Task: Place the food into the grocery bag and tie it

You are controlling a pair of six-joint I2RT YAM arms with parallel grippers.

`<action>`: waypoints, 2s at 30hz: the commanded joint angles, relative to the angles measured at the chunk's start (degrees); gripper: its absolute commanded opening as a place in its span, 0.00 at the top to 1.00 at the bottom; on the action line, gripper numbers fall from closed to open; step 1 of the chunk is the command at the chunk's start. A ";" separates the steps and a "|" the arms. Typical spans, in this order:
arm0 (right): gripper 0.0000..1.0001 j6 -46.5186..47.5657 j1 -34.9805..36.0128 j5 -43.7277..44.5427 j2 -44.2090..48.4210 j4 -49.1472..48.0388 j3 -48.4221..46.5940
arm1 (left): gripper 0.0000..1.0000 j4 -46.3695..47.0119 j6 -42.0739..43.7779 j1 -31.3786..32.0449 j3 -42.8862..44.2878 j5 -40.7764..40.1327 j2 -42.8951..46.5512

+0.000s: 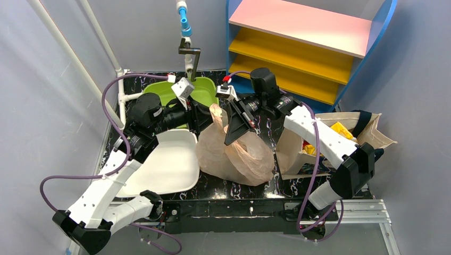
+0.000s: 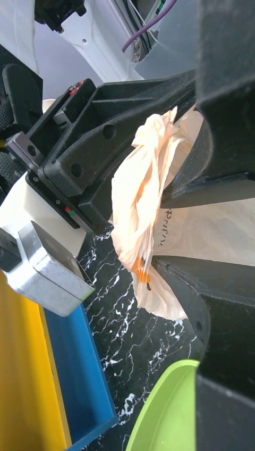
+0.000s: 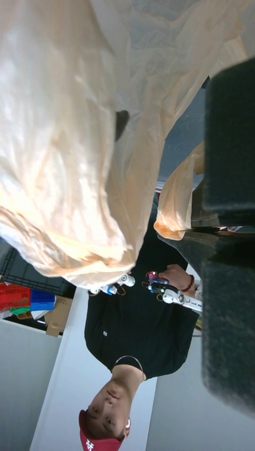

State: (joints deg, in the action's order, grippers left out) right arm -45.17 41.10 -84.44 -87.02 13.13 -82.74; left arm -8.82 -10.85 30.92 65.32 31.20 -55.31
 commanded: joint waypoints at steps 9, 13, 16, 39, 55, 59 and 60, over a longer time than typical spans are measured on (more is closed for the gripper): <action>0.99 -1.79 -0.09 -4.37 -2.23 -1.52 -5.21 | 0.57 30.38 -5.20 -0.18 -10.19 14.21 -2.34; 0.99 -2.36 -0.61 -5.25 -1.70 -1.52 -5.12 | 0.57 30.67 -5.75 -0.18 -8.34 22.59 -4.03; 0.99 -2.63 -1.01 -5.71 -1.01 -1.44 -4.74 | 0.57 31.29 -7.33 -0.16 -8.63 24.61 -3.55; 0.99 -3.70 -1.64 -5.20 1.31 -1.50 -3.94 | 0.43 29.12 -9.82 -0.07 -7.56 31.19 -2.87; 0.99 -3.26 -1.64 -5.05 4.22 0.35 -0.65 | 0.37 28.70 -12.01 -0.15 -5.19 33.31 -5.30; 0.99 -3.17 -1.51 -4.86 4.02 0.01 -0.85 | 0.37 34.41 -15.88 -0.15 -7.23 32.60 -5.59; 0.99 -3.17 -1.51 -4.85 3.68 -0.15 -1.15 | 0.37 34.95 -16.43 -0.15 -7.43 32.45 -5.62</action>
State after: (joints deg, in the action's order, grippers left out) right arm -48.90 39.75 -86.70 -84.75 13.69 -83.46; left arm 20.80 -24.36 30.59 57.80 63.26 -60.99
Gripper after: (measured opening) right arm 0.032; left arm 0.631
